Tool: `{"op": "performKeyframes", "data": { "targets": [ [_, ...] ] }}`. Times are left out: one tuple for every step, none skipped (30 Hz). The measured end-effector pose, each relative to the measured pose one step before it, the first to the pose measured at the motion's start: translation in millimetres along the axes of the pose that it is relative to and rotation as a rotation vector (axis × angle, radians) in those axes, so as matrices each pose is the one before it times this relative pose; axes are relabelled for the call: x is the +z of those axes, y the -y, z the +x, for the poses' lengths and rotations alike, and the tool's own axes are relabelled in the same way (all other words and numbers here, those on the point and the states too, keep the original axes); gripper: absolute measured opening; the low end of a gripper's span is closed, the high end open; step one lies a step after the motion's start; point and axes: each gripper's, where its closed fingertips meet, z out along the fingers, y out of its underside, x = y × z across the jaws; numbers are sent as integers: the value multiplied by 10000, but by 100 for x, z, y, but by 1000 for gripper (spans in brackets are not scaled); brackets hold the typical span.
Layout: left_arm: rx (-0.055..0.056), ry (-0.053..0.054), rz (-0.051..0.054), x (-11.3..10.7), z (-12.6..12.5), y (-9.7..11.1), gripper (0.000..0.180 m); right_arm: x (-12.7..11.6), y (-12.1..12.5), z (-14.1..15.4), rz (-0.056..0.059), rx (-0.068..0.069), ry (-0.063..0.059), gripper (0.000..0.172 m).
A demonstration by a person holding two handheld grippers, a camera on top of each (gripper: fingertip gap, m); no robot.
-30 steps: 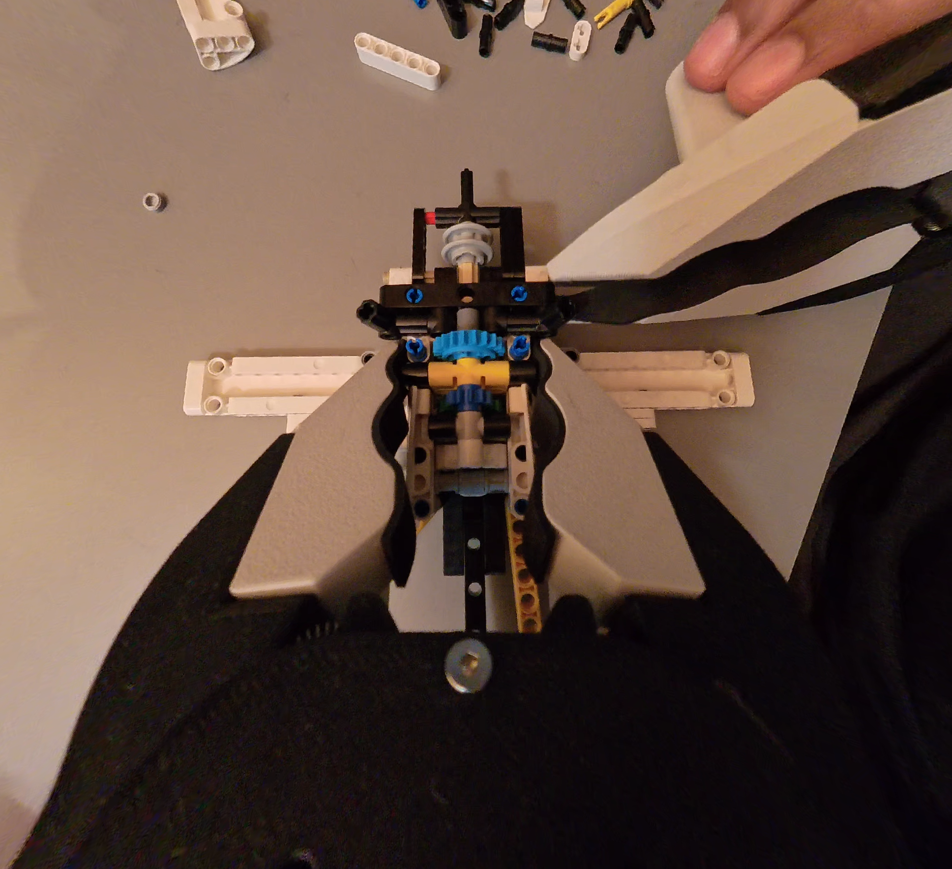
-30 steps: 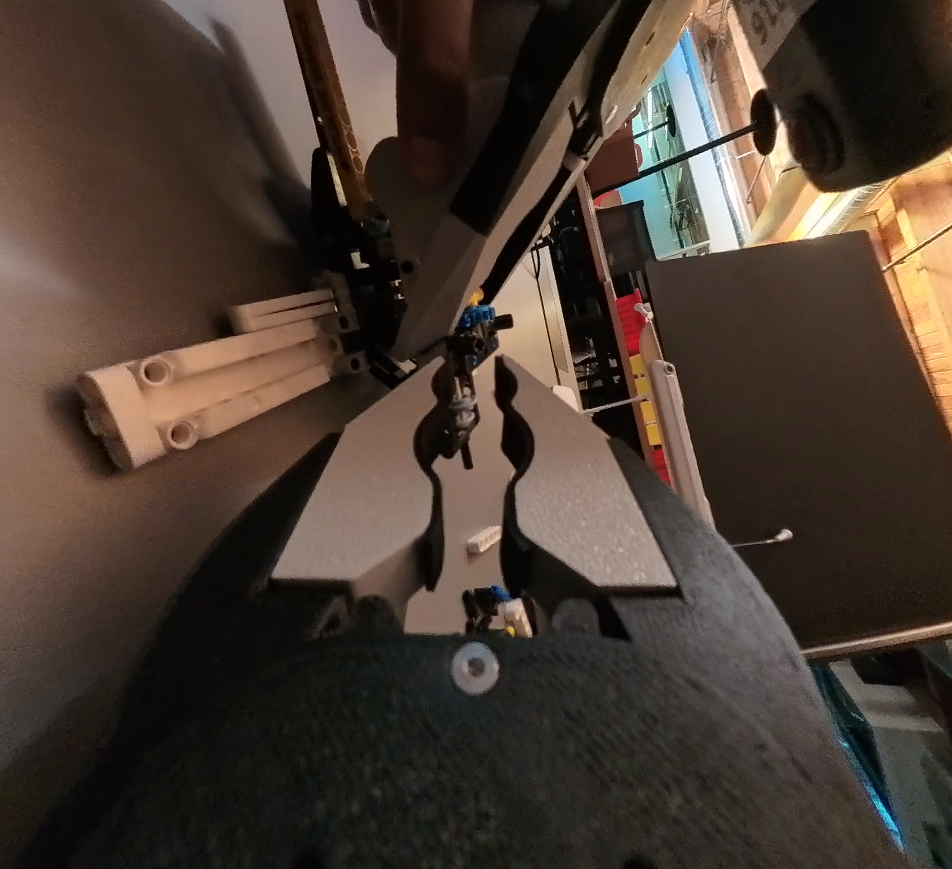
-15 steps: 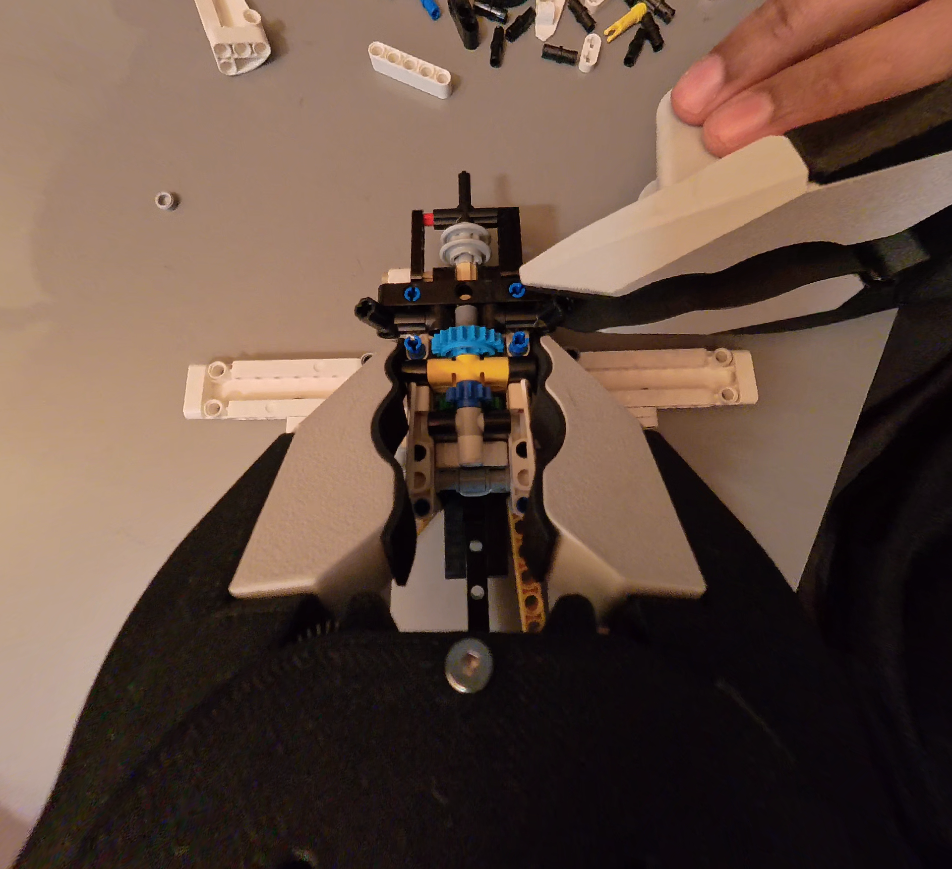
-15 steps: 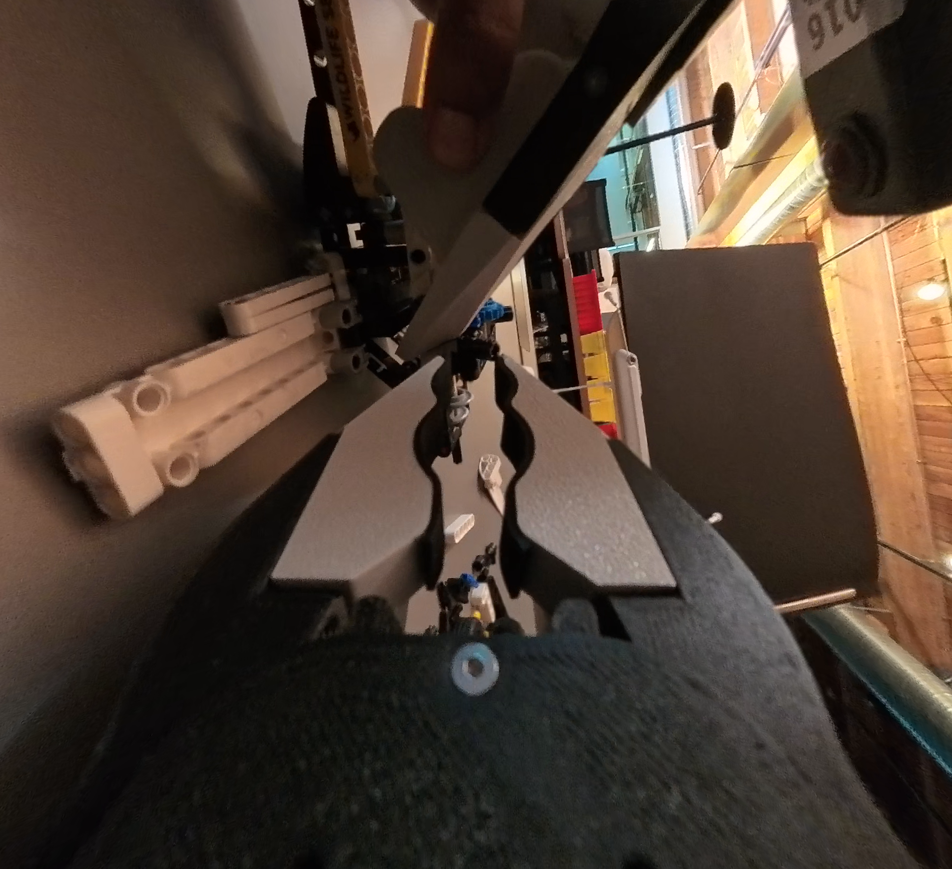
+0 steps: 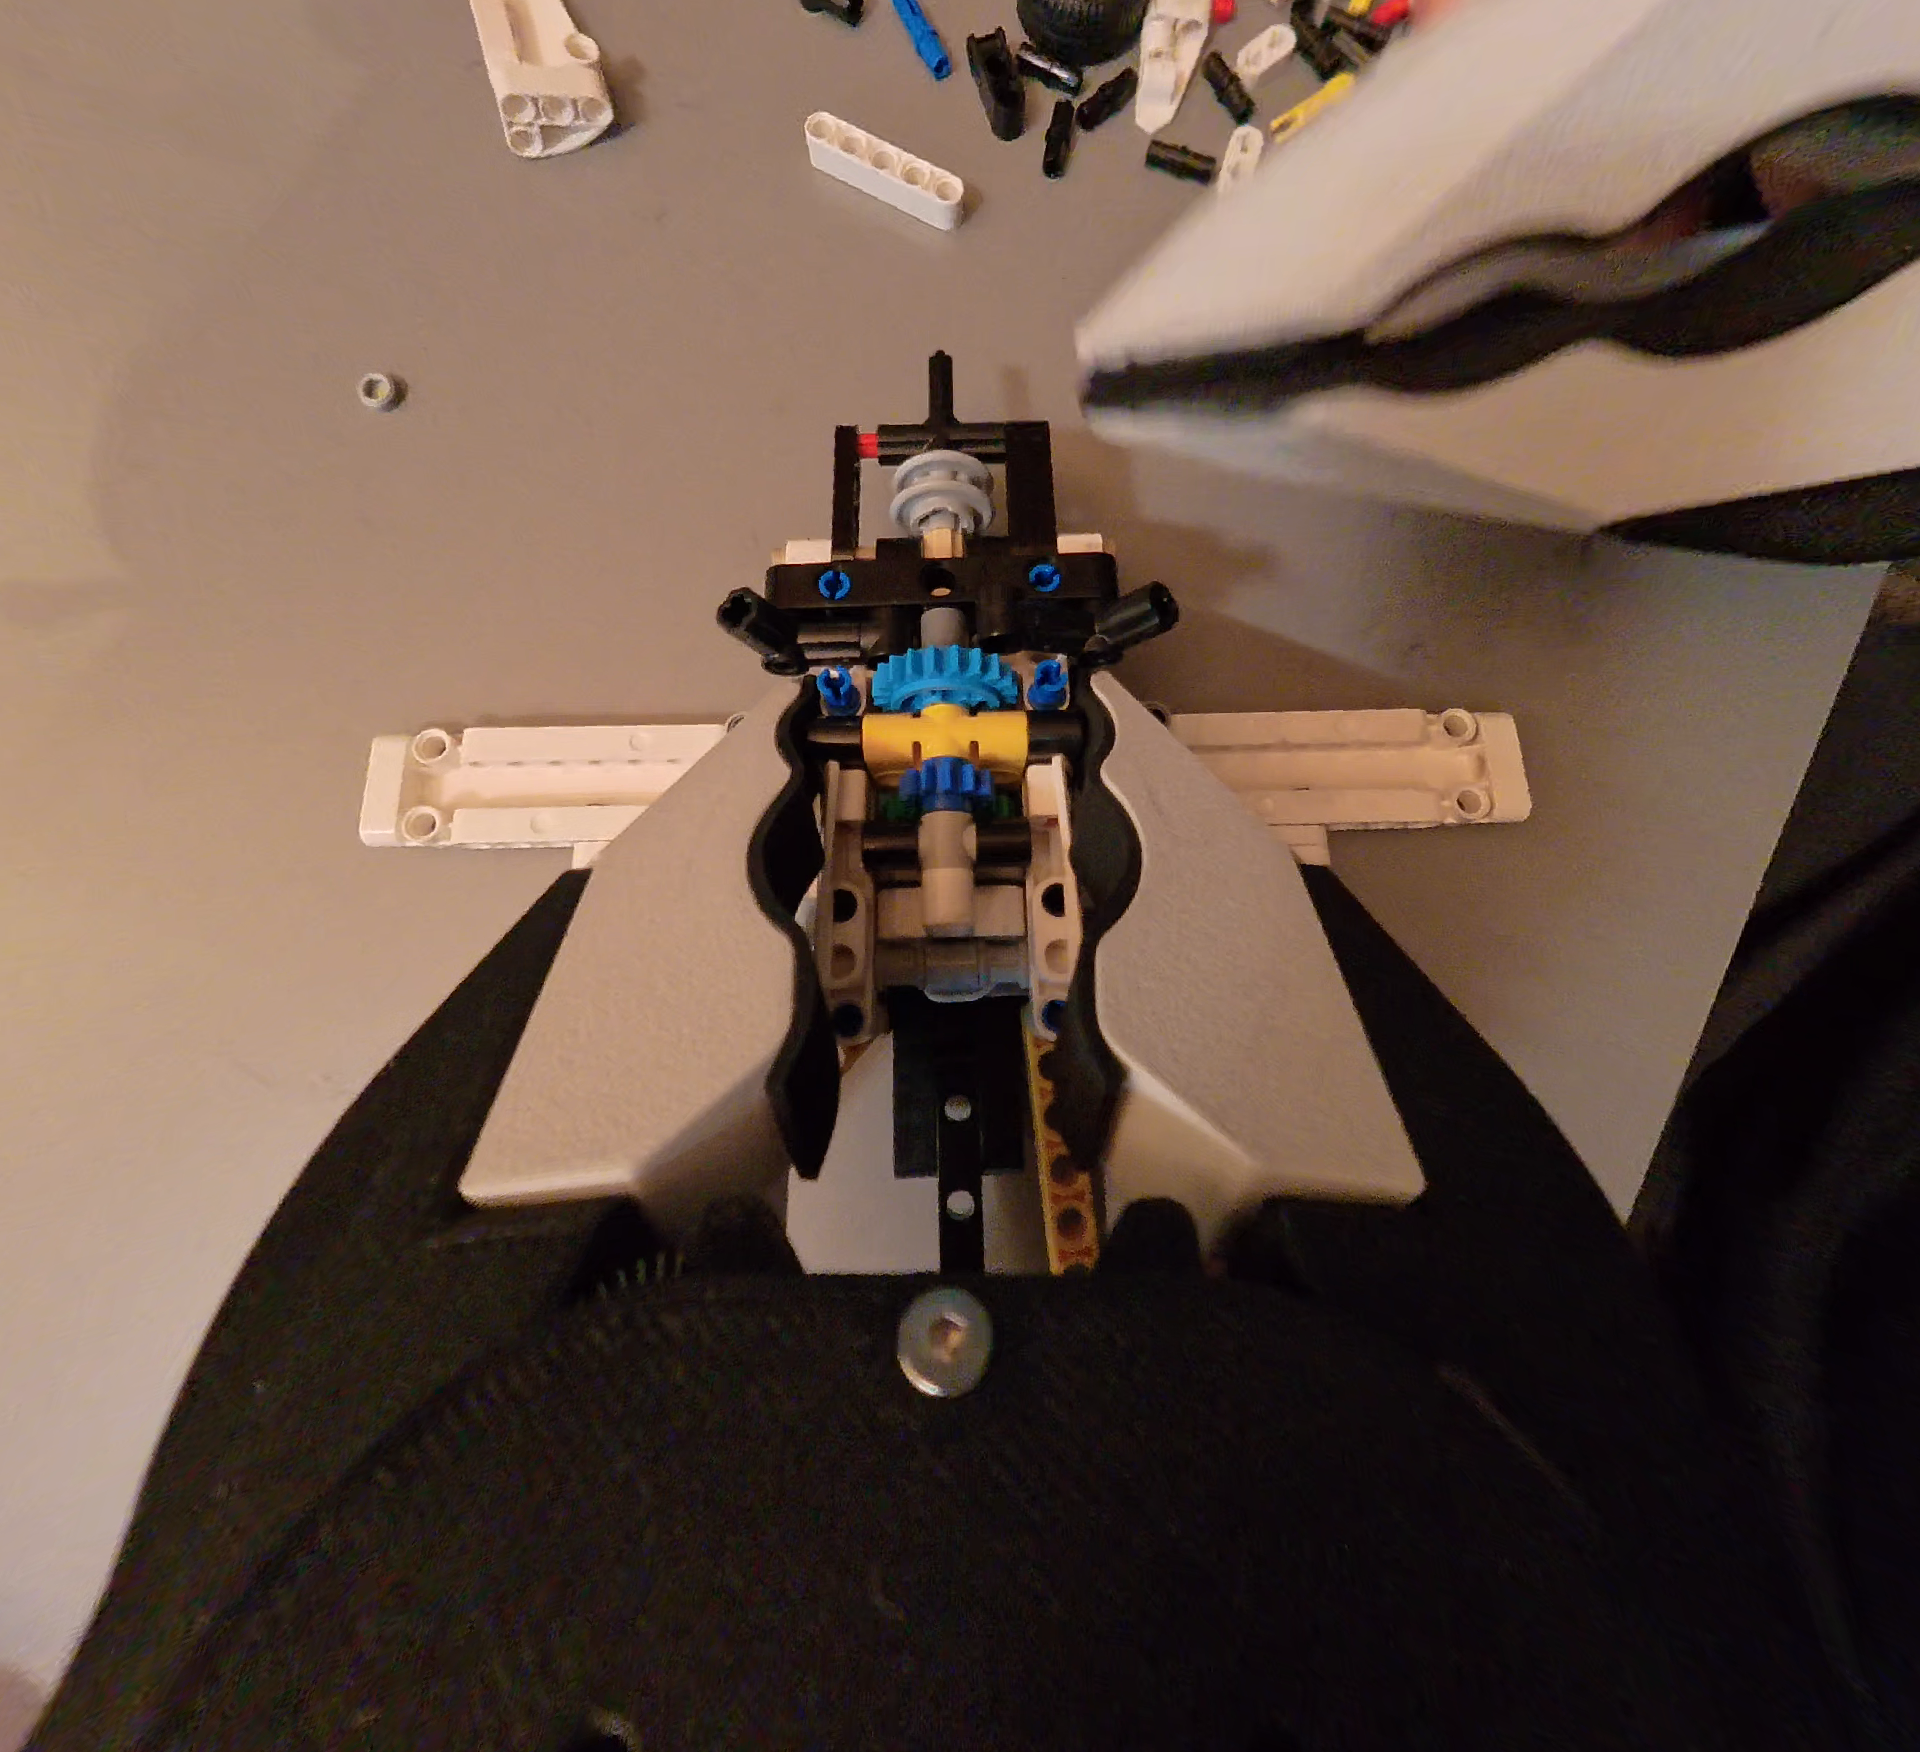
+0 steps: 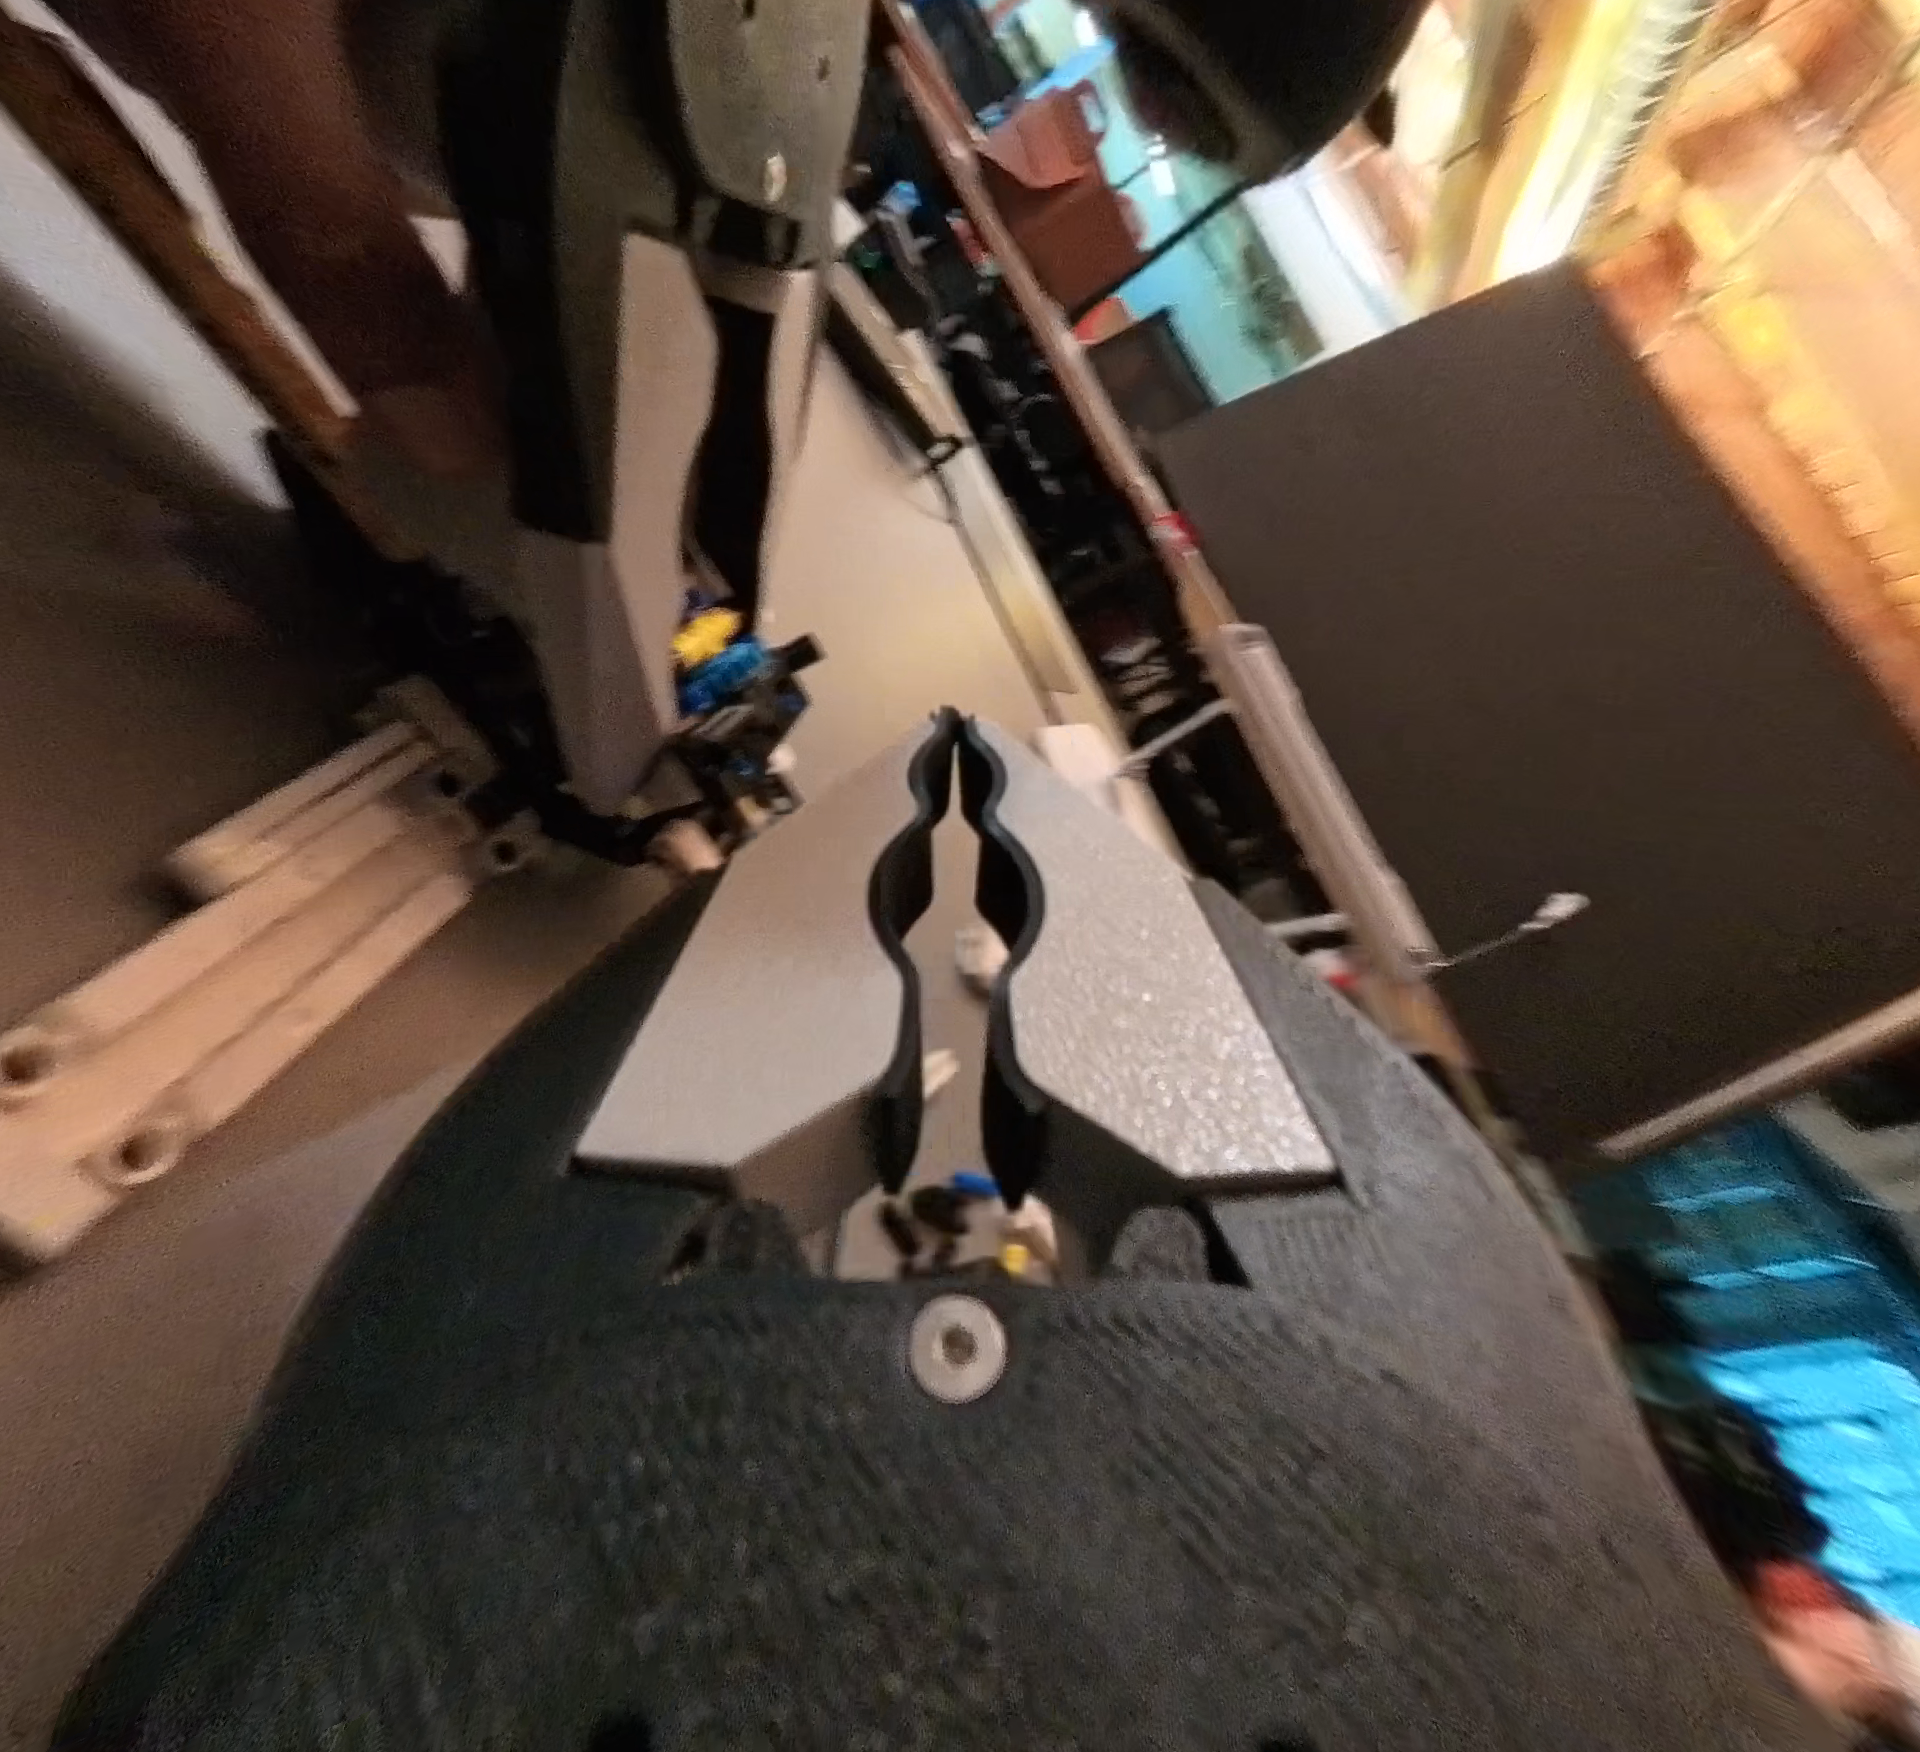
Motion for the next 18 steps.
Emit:
{"op": "performKeyframes", "data": {
  "targets": [
    [-54, -78, 63, -16, 1, 35, 48, -104, -259, -1009, 100, 291, 619, 0],
    [41, 2, 26, -1, 8, 13, 48, -170, -252, -777, 81, 45, 404, 0],
    [40, 30, 9, 0, -4, 3, 48, -201, -241, -822, 84, -256, 363, 0],
    [8, 9, 5, 1, 4, 4, 48, -112, -393, -702, -47, -477, 199, 4],
    [27, -16, 12, -14, 0, 6, 48, -8, -502, -348, -171, -553, -68, 11],
    [17, -37, 24, -1, 9, 14, 48, 68, -303, -375, -115, -541, -8, 13],
    [8, -31, 12, 1, 18, 8, 48, 149, -13, -267, -6, -366, 7, 14],
    [21, -1, -7, -11, 1, -2, 48, 189, 204, -41, 64, -128, -18, 14],
    [20, 14, -11, 2, 13, -4, 48, 203, 302, 77, 93, 44, 29, 14],
    [8, 13, -8, -2, 4, -7, 48, 169, 263, 225, 81, 110, -2, 14],
    [2, -5, 4, -2, -1, 0, 48, 147, 129, 167, 35, 85, 62, 14],
    [12, -10, 10, 1, 0, 7, 48, 164, -68, -105, -41, 62, 217, 13],
    [17, -4, 1, 1, -7, 1, 48, 143, -51, -157, -6, 35, 175, 10],
    [15, 4, -6, 3, 3, 0, 48, 28, 46, -58, 51, -44, 46, 9],
    [12, 20, -6, 12, -3, -5, 48, -17, -11, 0, 10, -97, 3, 8],
    [11, 35, -12, -2, -2, -10, 48, -17, -21, 0, -52, -83, 18, 7],
    [-27, 15, -5, -1, -8, -20, 48, -1, -19, 9, -155, -97, 13, 7],
    [-56, 13, 11, -15, -16, -11, 48, 1, 10, 36, -193, -100, -57, 7]
  ]
}}
